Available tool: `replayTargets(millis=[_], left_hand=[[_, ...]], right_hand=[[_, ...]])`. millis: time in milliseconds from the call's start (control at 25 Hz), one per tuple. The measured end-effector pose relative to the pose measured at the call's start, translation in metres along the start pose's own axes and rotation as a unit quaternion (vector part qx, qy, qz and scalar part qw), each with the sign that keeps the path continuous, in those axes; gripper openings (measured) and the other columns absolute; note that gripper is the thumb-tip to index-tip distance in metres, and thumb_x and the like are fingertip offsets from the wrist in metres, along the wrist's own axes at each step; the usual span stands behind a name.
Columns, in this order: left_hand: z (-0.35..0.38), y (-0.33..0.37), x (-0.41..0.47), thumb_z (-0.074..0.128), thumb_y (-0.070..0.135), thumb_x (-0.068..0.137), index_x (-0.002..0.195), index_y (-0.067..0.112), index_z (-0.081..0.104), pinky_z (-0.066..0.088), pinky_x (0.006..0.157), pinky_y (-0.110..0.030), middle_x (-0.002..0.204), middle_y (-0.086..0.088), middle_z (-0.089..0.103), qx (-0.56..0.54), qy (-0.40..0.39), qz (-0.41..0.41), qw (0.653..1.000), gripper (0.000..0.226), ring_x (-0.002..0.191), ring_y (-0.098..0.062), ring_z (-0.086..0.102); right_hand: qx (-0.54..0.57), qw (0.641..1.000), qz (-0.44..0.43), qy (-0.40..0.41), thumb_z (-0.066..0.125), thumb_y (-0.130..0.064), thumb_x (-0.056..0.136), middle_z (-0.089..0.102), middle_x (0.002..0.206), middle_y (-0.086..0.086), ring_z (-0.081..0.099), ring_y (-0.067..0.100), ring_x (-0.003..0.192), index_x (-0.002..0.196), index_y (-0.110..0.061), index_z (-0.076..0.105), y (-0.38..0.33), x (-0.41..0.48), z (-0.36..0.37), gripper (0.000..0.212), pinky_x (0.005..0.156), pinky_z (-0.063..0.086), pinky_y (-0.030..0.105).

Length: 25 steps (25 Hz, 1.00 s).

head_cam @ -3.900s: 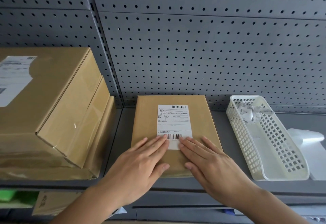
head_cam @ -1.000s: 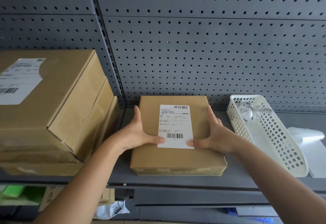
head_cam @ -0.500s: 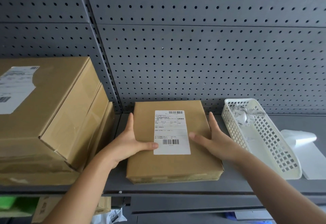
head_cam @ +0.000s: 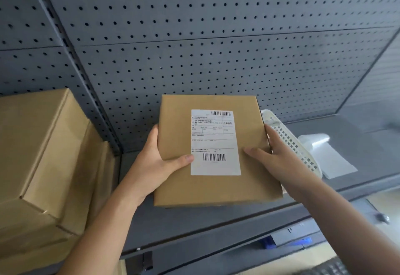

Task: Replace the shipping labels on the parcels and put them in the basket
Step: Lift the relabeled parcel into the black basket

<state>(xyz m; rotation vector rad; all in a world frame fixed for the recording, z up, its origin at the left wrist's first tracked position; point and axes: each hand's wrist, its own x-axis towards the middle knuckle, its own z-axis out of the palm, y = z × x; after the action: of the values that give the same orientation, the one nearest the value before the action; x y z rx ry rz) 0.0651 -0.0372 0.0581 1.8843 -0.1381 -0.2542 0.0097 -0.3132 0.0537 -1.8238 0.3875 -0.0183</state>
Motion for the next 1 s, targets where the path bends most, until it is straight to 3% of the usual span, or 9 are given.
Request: replayTargets(millis=[240,480,640,800,920,1000], left_hand=[[0.051,0.030,0.008,0.091,0.047,0.070,0.152,0.047,0.026,0.051,0.103,-0.040,0.130,0.027,0.063,0.000,-0.102,0.056,0.993,0.105,0.117,0.002,0.062],[0.158,0.070,-0.003,0.090,0.041,0.071,0.150,0.036,0.026,0.053,0.083,-0.022,0.124,0.023,0.061,0.003,-0.201,0.102,0.974,0.102,0.101,0.010,0.064],[0.250,0.088,-0.016,0.092,0.042,0.068,0.150,0.035,0.029,0.056,0.094,-0.033,0.128,0.018,0.062,0.015,-0.267,0.130,0.955,0.104,0.110,0.001,0.064],[0.344,0.100,-0.038,0.089,0.034,0.073,0.147,0.031,0.034,0.058,0.082,-0.017,0.123,0.018,0.063,0.025,-0.329,0.144,0.933,0.092,0.100,0.010,0.065],[0.412,0.097,-0.049,0.091,0.037,0.071,0.151,0.028,0.031,0.059,0.092,-0.032,0.129,0.012,0.063,0.036,-0.363,0.138,0.921,0.100,0.109,-0.002,0.066],[0.453,0.092,-0.055,0.091,0.037,0.071,0.152,0.027,0.025,0.056,0.094,-0.033,0.132,0.010,0.058,0.047,-0.376,0.136,0.915,0.105,0.112,-0.004,0.062]], right_hand=[[0.029,0.992,0.029,0.117,0.066,-0.042,0.090,0.059,0.116,-0.021,0.068,0.008,0.093,0.137,-0.057,0.027,0.008,-0.059,-0.053,0.063,0.067,0.050,0.023],[0.072,0.964,0.041,0.251,0.066,-0.036,0.091,0.062,0.120,-0.019,0.070,0.005,0.087,0.142,-0.050,0.032,0.047,-0.126,-0.136,0.063,0.068,0.055,0.025],[0.099,0.937,0.055,0.331,0.064,-0.034,0.093,0.061,0.119,-0.019,0.068,0.008,0.090,0.142,-0.052,0.033,0.083,-0.175,-0.200,0.061,0.058,0.054,0.018],[0.119,0.914,0.058,0.384,0.063,-0.029,0.094,0.061,0.123,-0.015,0.067,0.005,0.094,0.147,-0.046,0.030,0.133,-0.215,-0.260,0.065,0.058,0.054,0.014],[0.135,0.897,0.072,0.414,0.064,-0.030,0.093,0.058,0.129,-0.013,0.065,0.006,0.099,0.147,-0.046,0.029,0.173,-0.235,-0.300,0.066,0.064,0.056,0.020],[0.137,0.887,0.080,0.433,0.064,-0.028,0.093,0.058,0.130,-0.013,0.063,0.003,0.102,0.147,-0.044,0.030,0.200,-0.245,-0.321,0.065,0.064,0.053,0.015]])
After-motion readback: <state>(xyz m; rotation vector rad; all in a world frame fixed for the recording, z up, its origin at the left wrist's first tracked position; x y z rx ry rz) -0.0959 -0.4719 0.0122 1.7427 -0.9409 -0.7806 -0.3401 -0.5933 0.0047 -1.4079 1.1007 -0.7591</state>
